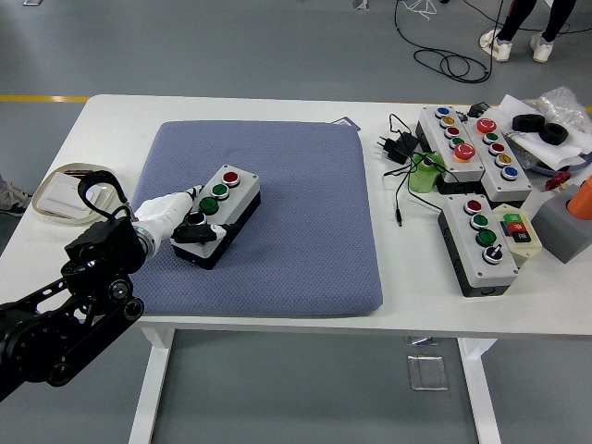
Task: Pick up the button,place it on the desk,press the button,press the button
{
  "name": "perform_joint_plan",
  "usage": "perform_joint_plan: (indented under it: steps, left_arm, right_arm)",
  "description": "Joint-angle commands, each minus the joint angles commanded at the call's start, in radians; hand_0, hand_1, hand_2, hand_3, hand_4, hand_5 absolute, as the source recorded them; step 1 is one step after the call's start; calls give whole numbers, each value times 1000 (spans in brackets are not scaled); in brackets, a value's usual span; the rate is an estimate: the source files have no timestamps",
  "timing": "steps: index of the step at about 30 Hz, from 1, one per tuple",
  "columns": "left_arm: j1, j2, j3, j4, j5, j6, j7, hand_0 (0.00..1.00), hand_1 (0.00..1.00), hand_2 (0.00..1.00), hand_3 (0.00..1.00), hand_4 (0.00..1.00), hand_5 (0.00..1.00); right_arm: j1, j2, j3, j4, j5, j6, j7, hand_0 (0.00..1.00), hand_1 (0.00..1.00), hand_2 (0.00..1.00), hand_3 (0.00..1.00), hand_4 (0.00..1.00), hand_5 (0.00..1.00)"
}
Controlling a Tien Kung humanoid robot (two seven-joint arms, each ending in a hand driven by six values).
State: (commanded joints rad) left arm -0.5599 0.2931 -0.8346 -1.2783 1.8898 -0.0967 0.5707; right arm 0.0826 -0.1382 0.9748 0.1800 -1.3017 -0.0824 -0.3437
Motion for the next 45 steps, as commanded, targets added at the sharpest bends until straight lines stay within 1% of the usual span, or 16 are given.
perform_joint_plan:
  steps: [1, 2, 7, 8, 13, 14, 19, 20, 25, 26, 31, 32, 37, 38, 43, 45]
  left_arm:
    - [0, 0, 0, 0, 2, -1, 1, 867, 995, 998, 998, 998, 890]
    - [0, -1, 0, 1, 2, -1, 1, 819, 966, 998, 998, 998, 771]
    - [-11, -5, -3, 11, 87, -66, -2, 819, 966, 998, 998, 998, 771]
    - [-11, -5, -3, 12, 99, -76, -6, 755, 918, 998, 998, 998, 744]
    - [-12, -7, -1, 13, 120, -86, -10, 755, 918, 998, 998, 998, 744]
    - [-12, -7, 0, 12, 123, -87, -10, 650, 818, 989, 957, 998, 656]
    - [-13, -4, -2, 14, 138, -90, -11, 650, 818, 989, 957, 998, 656]
    - [-12, -3, -3, 14, 142, -91, -14, 478, 636, 754, 820, 952, 547]
    - [-12, -3, -13, 18, 183, -96, -16, 478, 636, 754, 820, 952, 547]
    - [-13, -3, -14, 20, 191, -92, -15, 345, 493, 583, 614, 930, 507]
    - [-16, -2, -17, 22, 212, -61, -5, 345, 493, 583, 614, 930, 507]
    - [-17, -2, -16, 23, 221, -57, -5, 301, 385, 423, 521, 740, 334]
    - [-20, 0, -18, 26, 251, -70, -11, 301, 385, 423, 521, 740, 334]
    - [-21, 0, -18, 26, 252, -73, -12, 287, 314, 318, 414, 584, 196]
    - [-20, 3, -18, 30, 265, -87, -33, 287, 314, 318, 414, 584, 196]
    - [-21, 5, -19, 29, 274, -84, -49, 291, 289, 276, 395, 584, 113]
  right_arm:
    - [0, 0, 0, 0, 0, 0, 0, 638, 449, 617, 566, 310, 231]
    - [0, 0, 0, 0, 0, 0, 0, 636, 448, 617, 565, 310, 234]
    - [-4, 0, 4, 0, -3, -1, -1, 636, 448, 617, 565, 310, 234]
    - [-4, 0, 4, 0, -4, -1, -1, 639, 448, 616, 565, 311, 234]
    - [-6, 1, 8, 0, -8, -1, -2, 639, 448, 616, 565, 311, 234]
    - [-6, 1, 8, 0, -9, -1, -2, 638, 447, 617, 565, 311, 232]
    - [-8, 1, 7, 0, -9, -1, -1, 638, 447, 617, 565, 311, 232]
    - [-7, 1, 7, 0, -9, -1, -1, 638, 447, 617, 565, 312, 232]
    - [-7, 0, 6, 0, -5, -2, -1, 638, 447, 617, 565, 312, 232]
    - [-7, 0, 7, 0, -5, -2, -1, 637, 446, 618, 565, 314, 231]
    - [-5, 0, 4, 0, 0, -3, 0, 637, 446, 618, 565, 314, 231]
    - [-4, 0, 4, 0, 1, -3, 0, 636, 445, 617, 565, 314, 230]
    - [-3, 0, 3, 0, 1, -3, 0, 636, 445, 617, 565, 314, 230]
    - [-3, 0, 3, 0, 1, -3, 0, 634, 444, 617, 565, 315, 228]
    - [-2, -1, 4, 0, 1, -4, 0, 634, 444, 617, 565, 315, 228]
    - [-2, -1, 4, 0, 0, -4, 0, 634, 444, 617, 565, 315, 228]
